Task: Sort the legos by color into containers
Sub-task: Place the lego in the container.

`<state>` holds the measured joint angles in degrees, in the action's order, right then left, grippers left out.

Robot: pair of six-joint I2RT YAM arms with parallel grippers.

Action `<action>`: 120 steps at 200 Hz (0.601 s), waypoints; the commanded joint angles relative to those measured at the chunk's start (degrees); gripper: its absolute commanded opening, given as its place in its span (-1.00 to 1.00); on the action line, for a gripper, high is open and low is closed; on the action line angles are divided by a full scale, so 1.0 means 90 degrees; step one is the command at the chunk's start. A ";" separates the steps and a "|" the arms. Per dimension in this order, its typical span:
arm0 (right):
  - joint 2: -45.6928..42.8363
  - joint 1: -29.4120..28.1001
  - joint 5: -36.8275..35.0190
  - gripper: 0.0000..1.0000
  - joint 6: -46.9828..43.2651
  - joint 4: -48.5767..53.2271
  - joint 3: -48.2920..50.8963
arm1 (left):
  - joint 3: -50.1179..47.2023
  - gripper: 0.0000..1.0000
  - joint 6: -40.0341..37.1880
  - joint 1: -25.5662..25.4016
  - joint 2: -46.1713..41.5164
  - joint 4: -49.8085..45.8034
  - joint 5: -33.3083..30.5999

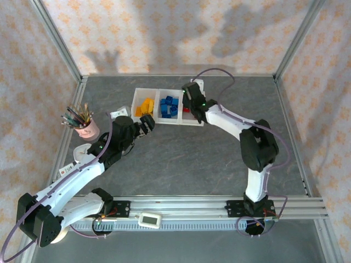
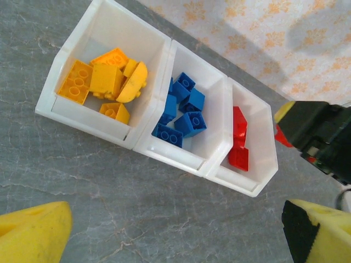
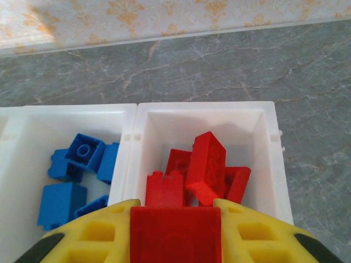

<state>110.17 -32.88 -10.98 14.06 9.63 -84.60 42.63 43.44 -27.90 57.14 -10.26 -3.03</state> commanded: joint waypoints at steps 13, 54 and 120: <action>0.0756 0.0272 0.0005 -0.55 -0.0149 0.0247 -0.0695 | 0.0019 0.98 -0.0022 0.0184 0.0047 0.0388 0.0180; 0.0472 0.0304 -0.0038 0.30 -0.0282 0.0319 -0.0956 | -0.0034 0.98 -0.0112 0.0339 0.0028 0.0464 0.0141; -0.2845 0.0832 -0.1192 1.00 -0.0425 -0.0969 0.2287 | -0.0619 0.98 -0.1502 0.0974 0.0006 0.1275 -0.1862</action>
<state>95.79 -29.32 -14.00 10.76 7.86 -75.37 40.49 38.33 -21.67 57.47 -4.95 -8.78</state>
